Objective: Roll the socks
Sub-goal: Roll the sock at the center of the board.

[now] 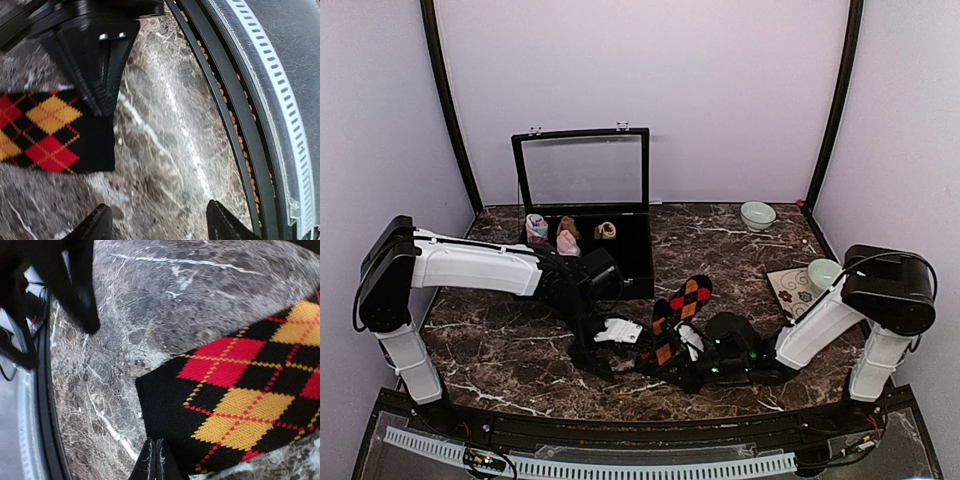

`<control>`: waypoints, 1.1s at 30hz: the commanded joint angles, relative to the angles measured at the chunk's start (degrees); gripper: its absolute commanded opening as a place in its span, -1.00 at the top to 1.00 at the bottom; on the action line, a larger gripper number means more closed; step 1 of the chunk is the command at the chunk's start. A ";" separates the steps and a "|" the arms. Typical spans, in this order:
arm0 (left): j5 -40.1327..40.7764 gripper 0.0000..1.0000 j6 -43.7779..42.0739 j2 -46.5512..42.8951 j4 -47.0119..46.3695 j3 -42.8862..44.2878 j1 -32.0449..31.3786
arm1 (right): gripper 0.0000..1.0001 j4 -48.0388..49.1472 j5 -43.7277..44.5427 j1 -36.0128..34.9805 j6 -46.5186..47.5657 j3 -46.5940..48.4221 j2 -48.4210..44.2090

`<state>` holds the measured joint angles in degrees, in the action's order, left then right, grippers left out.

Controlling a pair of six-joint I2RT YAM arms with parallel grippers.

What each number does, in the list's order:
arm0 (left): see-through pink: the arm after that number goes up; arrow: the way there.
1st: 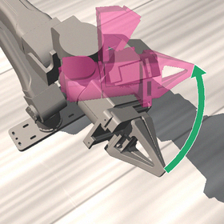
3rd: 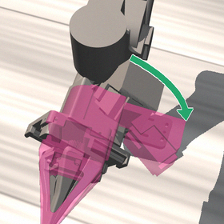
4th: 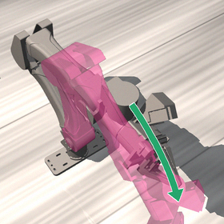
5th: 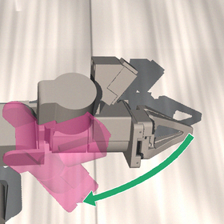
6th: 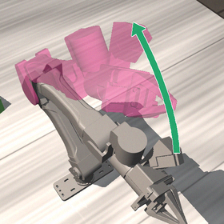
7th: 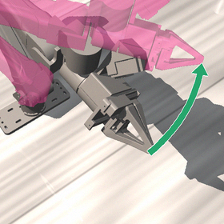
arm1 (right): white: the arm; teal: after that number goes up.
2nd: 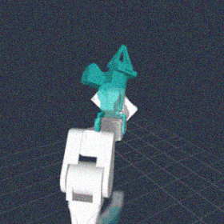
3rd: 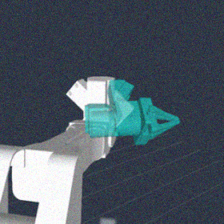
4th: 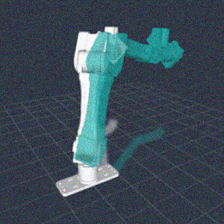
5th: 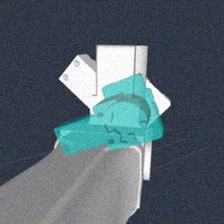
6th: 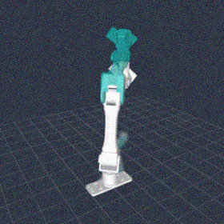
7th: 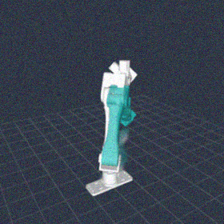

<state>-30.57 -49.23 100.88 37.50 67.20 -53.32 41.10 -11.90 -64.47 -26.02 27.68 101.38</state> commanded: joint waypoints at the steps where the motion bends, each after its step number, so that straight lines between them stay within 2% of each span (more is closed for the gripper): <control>1: 3.91 -0.27 -2.97 1.57 -3.25 1.53 -2.76 | 1.00 4.47 -7.54 3.19 -9.89 -3.10 2.84; 7: 4.94 -0.19 -3.06 2.19 -7.20 1.60 -5.17 | 1.00 8.77 -11.37 5.16 -17.58 -3.19 6.33; 11: 8.21 -0.05 -3.41 3.25 -10.81 0.65 -6.17 | 1.00 9.20 -11.52 6.11 -20.50 -3.89 6.25; 15: 11.27 -0.02 -4.13 3.77 -14.29 -0.71 -6.35 | 1.00 9.22 -12.88 6.87 -23.33 -3.93 5.57; 22: 13.29 0.04 -4.52 6.42 -15.68 -1.18 -6.45 | 1.00 8.67 -15.24 8.10 -25.83 -2.88 5.49; 29: 15.45 0.22 -4.30 8.11 -18.76 -2.59 -6.45 | 1.00 11.72 -16.55 8.73 -28.85 -3.25 5.46; 33: 17.33 0.25 -4.13 8.75 -20.72 -2.95 -6.45 | 1.00 13.46 -17.62 8.83 -30.43 -2.99 5.82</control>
<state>-16.36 -53.21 108.42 18.94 65.76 -59.44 52.34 -27.64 -56.07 -54.04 25.08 106.08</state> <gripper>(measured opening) 0.378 0.003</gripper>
